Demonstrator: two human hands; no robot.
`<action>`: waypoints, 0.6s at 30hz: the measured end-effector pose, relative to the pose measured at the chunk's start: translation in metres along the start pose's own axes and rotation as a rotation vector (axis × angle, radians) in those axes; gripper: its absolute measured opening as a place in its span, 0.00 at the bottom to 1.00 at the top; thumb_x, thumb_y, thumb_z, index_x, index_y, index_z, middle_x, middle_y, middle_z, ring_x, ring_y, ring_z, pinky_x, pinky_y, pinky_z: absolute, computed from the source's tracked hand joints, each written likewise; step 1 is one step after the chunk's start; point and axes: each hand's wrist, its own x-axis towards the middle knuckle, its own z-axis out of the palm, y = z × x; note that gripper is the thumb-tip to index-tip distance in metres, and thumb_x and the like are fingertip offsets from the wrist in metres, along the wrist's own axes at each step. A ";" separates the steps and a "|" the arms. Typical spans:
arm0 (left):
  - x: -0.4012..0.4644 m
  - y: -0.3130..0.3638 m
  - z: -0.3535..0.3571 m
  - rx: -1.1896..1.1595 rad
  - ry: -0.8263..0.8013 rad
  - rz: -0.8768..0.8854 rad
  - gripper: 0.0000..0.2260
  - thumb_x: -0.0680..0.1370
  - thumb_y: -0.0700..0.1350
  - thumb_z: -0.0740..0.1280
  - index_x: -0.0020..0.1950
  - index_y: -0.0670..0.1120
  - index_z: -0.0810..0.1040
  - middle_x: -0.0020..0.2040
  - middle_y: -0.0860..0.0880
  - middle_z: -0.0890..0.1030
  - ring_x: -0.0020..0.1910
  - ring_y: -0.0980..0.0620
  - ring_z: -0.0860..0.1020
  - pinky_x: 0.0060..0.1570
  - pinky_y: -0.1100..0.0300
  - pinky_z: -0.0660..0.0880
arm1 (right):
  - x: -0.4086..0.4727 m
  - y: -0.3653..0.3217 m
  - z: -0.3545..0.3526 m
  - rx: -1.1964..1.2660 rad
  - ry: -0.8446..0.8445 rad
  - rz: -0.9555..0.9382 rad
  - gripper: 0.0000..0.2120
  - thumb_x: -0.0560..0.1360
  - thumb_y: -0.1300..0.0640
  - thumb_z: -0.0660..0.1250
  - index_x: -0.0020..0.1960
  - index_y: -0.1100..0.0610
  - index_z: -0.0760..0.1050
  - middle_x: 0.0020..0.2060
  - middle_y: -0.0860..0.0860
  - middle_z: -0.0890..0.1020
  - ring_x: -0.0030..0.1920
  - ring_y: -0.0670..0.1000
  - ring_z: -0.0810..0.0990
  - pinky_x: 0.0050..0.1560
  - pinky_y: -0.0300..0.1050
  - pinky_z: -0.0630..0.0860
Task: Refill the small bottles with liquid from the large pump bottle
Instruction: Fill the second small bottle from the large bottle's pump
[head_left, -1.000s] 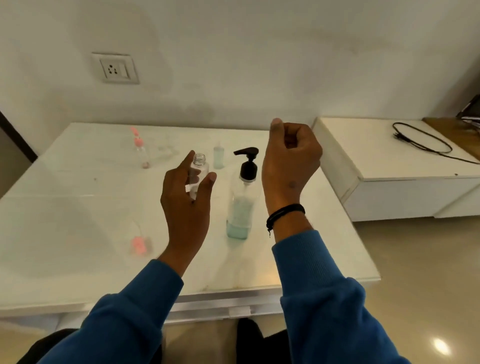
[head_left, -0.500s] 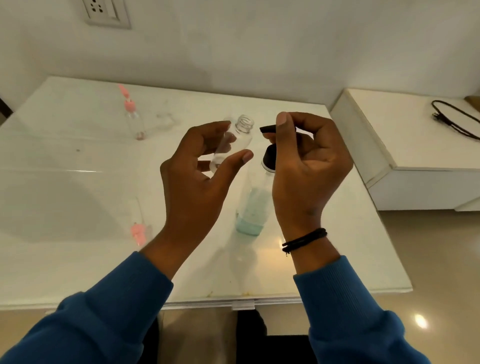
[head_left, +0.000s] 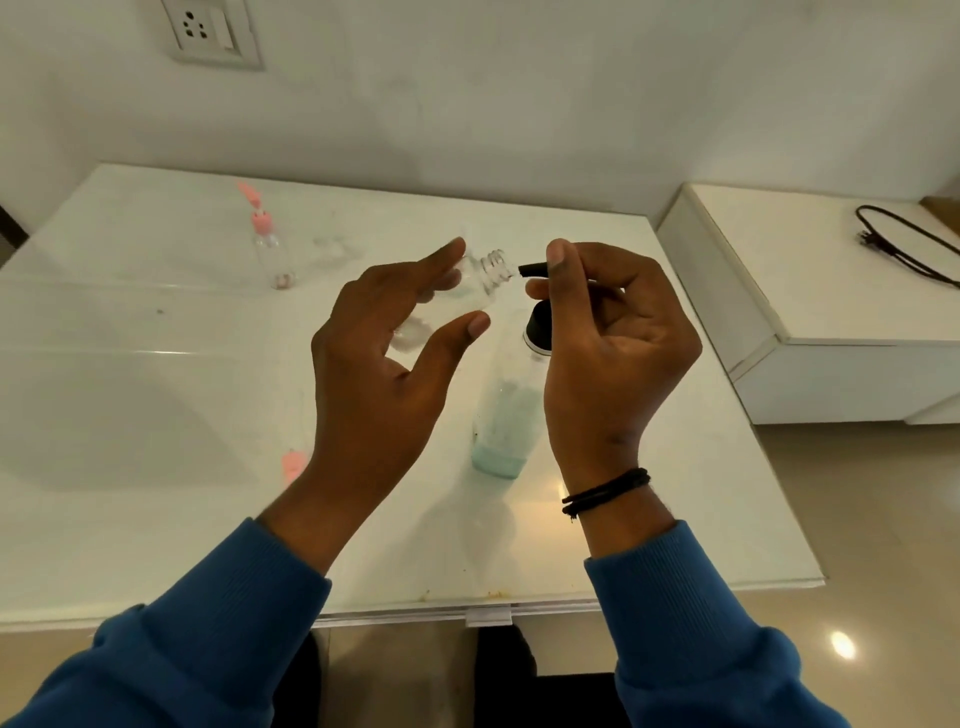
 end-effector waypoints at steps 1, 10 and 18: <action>0.002 -0.002 -0.002 0.016 -0.002 0.002 0.21 0.79 0.47 0.73 0.70 0.44 0.77 0.61 0.51 0.81 0.59 0.54 0.79 0.56 0.75 0.69 | 0.000 0.000 0.000 0.000 0.002 0.007 0.03 0.78 0.63 0.73 0.50 0.61 0.80 0.43 0.57 0.85 0.40 0.54 0.87 0.43 0.49 0.85; 0.004 -0.006 -0.007 0.016 -0.054 0.008 0.20 0.79 0.46 0.73 0.70 0.43 0.78 0.60 0.47 0.82 0.57 0.54 0.80 0.56 0.76 0.69 | 0.000 0.001 0.000 -0.014 -0.002 0.009 0.03 0.77 0.63 0.74 0.49 0.60 0.80 0.43 0.56 0.85 0.40 0.54 0.87 0.43 0.46 0.84; 0.003 0.002 -0.001 -0.011 -0.059 0.010 0.20 0.79 0.50 0.72 0.70 0.46 0.78 0.60 0.55 0.80 0.54 0.65 0.78 0.52 0.76 0.70 | 0.000 0.000 0.002 -0.108 0.018 -0.110 0.06 0.76 0.61 0.75 0.46 0.54 0.79 0.43 0.52 0.82 0.43 0.48 0.83 0.43 0.40 0.82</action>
